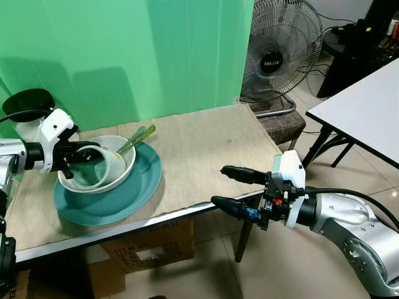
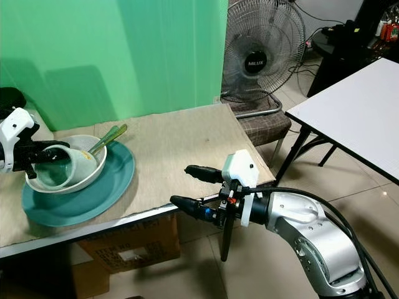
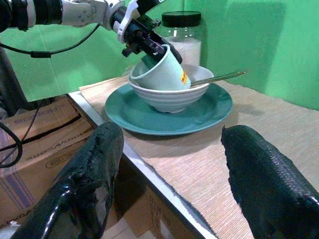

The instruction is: Setting the table

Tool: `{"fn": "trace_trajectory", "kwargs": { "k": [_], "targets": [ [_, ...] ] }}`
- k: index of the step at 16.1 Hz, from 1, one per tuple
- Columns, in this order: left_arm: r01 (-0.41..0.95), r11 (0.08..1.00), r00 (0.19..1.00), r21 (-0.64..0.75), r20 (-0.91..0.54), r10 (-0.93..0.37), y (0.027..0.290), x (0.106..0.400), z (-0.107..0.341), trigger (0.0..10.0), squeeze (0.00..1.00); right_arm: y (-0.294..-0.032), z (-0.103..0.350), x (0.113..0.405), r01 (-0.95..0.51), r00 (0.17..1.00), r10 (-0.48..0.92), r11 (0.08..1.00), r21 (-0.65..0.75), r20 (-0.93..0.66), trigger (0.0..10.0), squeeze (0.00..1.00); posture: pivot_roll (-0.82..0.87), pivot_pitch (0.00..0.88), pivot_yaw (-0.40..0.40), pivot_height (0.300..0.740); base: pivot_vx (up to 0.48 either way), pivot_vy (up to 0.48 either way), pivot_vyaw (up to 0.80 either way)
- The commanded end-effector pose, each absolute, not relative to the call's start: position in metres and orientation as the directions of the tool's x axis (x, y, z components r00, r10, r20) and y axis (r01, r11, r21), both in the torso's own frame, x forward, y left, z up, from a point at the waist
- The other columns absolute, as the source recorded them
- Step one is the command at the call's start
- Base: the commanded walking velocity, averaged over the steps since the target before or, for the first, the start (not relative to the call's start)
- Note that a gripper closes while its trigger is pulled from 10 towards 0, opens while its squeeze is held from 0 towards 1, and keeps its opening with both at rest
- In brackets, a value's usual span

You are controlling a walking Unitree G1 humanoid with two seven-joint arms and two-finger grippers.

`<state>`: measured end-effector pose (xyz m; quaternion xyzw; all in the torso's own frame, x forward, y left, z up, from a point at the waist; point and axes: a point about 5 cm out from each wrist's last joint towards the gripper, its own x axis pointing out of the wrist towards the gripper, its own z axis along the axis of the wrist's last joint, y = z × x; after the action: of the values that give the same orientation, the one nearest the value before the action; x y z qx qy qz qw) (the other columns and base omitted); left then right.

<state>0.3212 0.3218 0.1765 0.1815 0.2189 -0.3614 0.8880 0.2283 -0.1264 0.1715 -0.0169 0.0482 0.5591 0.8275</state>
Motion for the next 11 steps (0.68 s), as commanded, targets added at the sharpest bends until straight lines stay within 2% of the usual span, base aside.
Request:
{"fn": "trace_trajectory", "kwargs": {
  "k": [1, 7, 11],
  "targets": [
    [0.73, 0.658, 0.641, 0.185, -0.52, -0.564, 0.3198, 0.3248, 0.183, 0.0, 0.0, -0.1283, 0.1767, 0.2264, -0.924, 0.382, 0.92, 0.383, -0.006, -0.084, 10.0, 0.0, -0.08, 0.0, 0.088, 0.74, 0.0, 0.0, 0.0],
    [0.746, 0.643, 0.621, 0.174, -0.532, -0.576, 0.3208, 0.3236, 0.1838, 0.0, 0.0, -0.127, 0.1759, 0.2232, -0.922, 0.386, 0.919, 0.387, -0.002, -0.083, 10.0, 0.0, -0.08, 0.0, 0.092, 0.74, 0.0, 0.0, 0.0],
    [0.734, 0.653, 0.639, 0.184, -0.513, -0.574, 0.3262, 0.3227, 0.192, 0.0, 0.0, -0.1264, 0.1756, 0.2242, -0.922, 0.386, 0.919, 0.388, 0.0, -0.083, 10.0, 0.0, -0.07, 0.0, 0.085, 0.74, 0.0, 0.0, 0.0]
  ]
}}
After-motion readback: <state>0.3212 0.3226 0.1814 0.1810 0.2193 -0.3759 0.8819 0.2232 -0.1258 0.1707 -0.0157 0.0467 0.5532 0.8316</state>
